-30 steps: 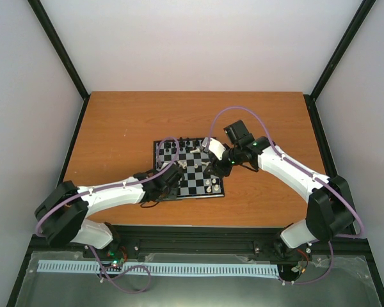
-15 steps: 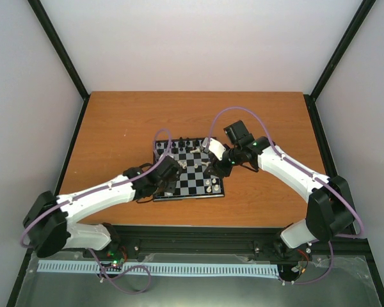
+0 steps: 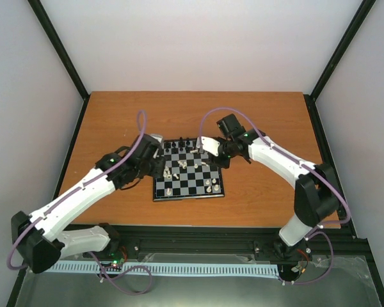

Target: Set up the chess pieces on the board

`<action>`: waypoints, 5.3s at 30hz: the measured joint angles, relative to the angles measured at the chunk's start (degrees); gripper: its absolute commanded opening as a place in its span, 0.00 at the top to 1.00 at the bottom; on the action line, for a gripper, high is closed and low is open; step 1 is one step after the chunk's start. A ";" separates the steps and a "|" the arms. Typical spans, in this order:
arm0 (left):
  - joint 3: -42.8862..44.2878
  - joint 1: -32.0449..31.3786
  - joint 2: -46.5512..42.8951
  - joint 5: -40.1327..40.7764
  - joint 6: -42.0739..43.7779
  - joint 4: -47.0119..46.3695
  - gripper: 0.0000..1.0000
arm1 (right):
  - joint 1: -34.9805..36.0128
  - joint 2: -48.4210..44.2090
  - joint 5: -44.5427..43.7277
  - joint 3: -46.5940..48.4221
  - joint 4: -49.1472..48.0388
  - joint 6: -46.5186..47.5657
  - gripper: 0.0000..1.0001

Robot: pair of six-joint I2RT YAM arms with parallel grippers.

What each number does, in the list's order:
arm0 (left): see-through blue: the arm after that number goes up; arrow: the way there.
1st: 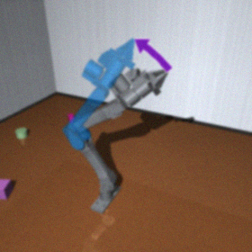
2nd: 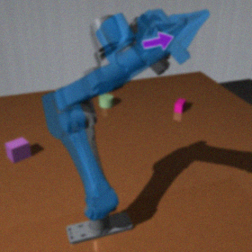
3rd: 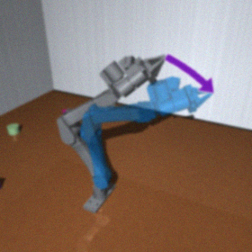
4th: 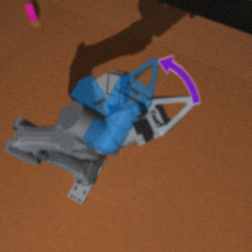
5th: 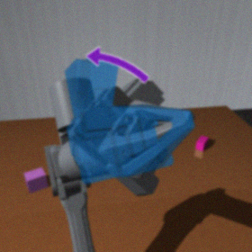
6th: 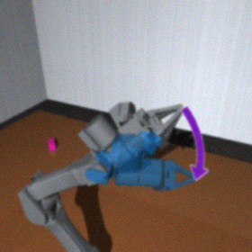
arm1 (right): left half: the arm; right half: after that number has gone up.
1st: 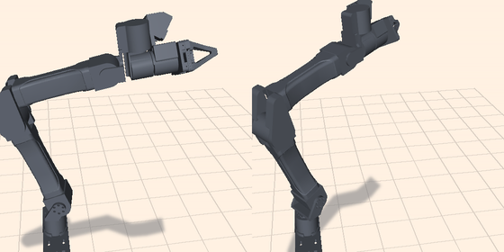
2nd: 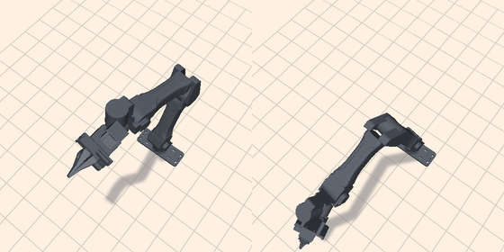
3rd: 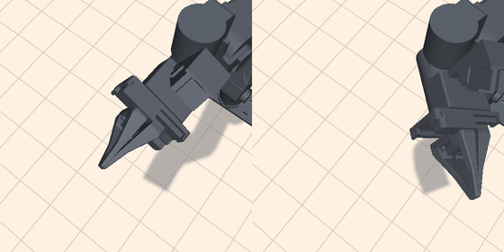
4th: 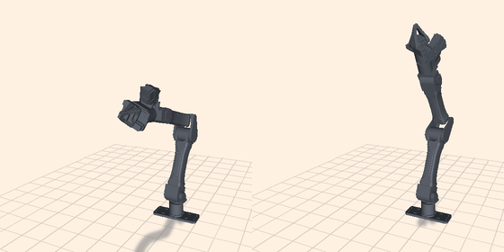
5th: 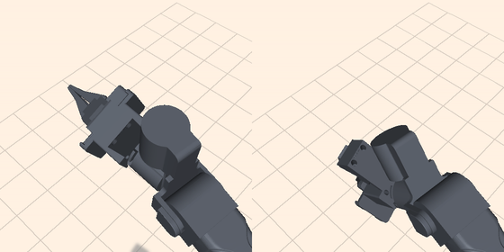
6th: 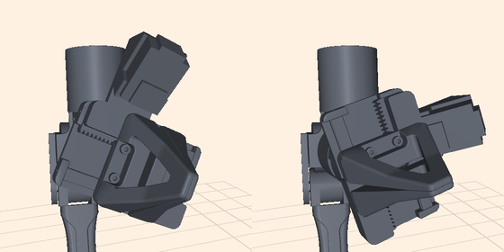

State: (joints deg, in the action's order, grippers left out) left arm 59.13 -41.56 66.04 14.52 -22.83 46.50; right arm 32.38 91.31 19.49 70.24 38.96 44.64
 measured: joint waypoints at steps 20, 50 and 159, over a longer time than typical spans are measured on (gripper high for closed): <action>-7.08 9.94 -6.56 -7.76 2.91 -1.90 0.36 | 0.00 29.20 -4.11 23.15 1.33 16.04 0.65; -7.37 12.98 -6.75 -11.58 3.30 -2.75 0.37 | 0.00 35.41 -7.67 29.99 6.47 14.49 0.67; -12.11 3.87 5.75 -42.69 -24.68 -45.83 0.88 | -0.28 -12.07 20.02 -7.41 -5.62 -19.12 0.55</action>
State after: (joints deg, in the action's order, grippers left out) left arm 47.03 -37.69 71.79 -28.16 -47.51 0.67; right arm 32.10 79.24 39.51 62.83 33.34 25.52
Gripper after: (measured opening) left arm 0.145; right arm 0.326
